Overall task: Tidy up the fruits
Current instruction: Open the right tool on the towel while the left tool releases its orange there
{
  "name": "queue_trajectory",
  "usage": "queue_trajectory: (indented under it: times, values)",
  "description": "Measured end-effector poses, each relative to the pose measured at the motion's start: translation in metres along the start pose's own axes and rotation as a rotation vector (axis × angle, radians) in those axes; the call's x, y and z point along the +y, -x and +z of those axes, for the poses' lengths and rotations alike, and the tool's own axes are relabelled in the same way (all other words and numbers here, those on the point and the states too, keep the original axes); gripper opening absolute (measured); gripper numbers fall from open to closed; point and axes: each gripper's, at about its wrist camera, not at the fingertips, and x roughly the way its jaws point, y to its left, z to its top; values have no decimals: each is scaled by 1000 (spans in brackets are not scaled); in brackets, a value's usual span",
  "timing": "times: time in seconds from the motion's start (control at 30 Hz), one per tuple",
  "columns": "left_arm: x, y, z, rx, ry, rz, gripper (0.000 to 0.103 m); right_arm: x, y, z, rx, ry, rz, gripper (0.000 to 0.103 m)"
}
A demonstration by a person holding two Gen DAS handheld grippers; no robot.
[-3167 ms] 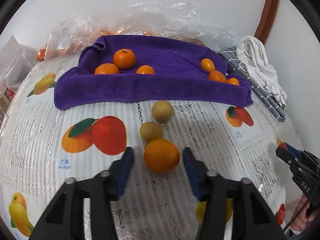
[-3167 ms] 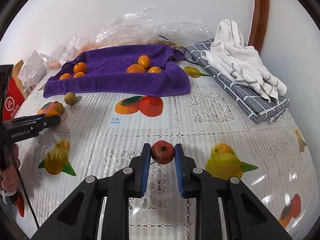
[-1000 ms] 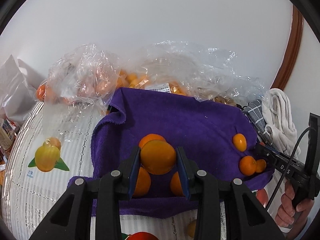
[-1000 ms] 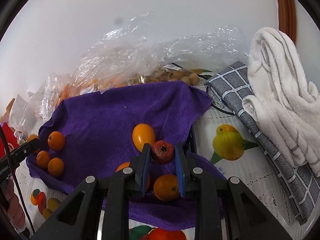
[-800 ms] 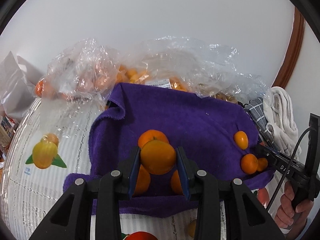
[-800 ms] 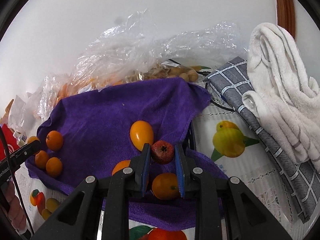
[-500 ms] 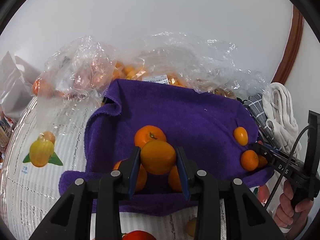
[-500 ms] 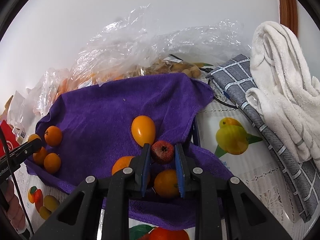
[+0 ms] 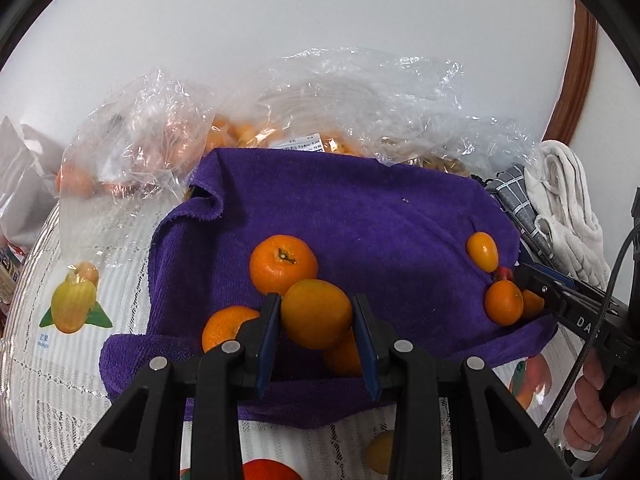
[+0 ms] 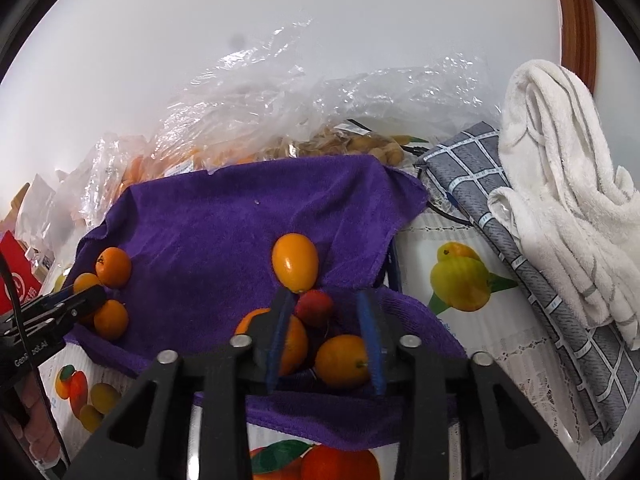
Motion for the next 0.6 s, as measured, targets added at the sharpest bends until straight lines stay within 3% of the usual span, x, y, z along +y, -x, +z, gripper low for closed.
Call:
queue_trajectory:
  times: [0.07,0.17,0.5,0.6]
  values:
    - [0,0,1,-1,2,1,40,3,2,0,-2,7,-4,49]
    - [0,4,2,-12,-1,-25,54,9,5,-1,-16,27,-18,52]
    - [0,33,12,-101,-3,-21,54,31,27,1,-121,92,-68,55]
    - [5,49,18,-129,19,-32,54,34,32,7,-76,54,-50,55]
